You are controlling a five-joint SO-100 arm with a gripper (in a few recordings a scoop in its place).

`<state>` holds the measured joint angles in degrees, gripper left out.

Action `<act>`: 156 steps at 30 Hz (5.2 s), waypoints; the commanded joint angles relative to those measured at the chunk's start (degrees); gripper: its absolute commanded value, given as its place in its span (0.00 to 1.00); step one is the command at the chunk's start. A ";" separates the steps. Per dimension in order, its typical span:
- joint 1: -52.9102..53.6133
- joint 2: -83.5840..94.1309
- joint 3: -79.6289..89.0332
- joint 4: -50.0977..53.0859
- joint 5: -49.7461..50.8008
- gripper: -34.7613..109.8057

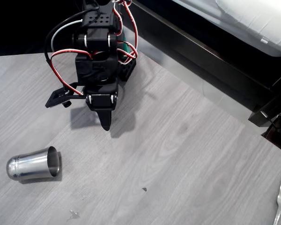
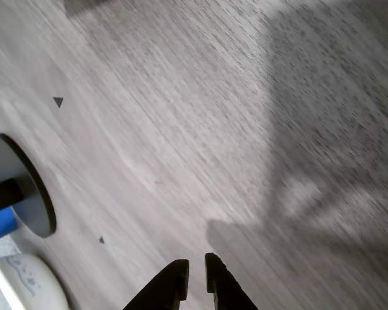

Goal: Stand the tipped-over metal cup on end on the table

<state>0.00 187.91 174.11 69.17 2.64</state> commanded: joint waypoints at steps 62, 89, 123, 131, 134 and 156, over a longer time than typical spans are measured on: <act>35.42 -81.21 -79.37 -0.62 -31.46 0.24; 37.97 -111.45 -97.56 8.35 -35.95 0.59; 37.35 -123.75 -101.07 8.35 -41.04 0.58; 35.95 -125.16 -101.07 8.35 -41.04 0.51; 35.68 -126.21 -101.60 8.17 -41.04 0.45; 37.71 -126.91 -118.65 19.78 -39.55 0.24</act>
<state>37.53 53.70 57.30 88.77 -37.00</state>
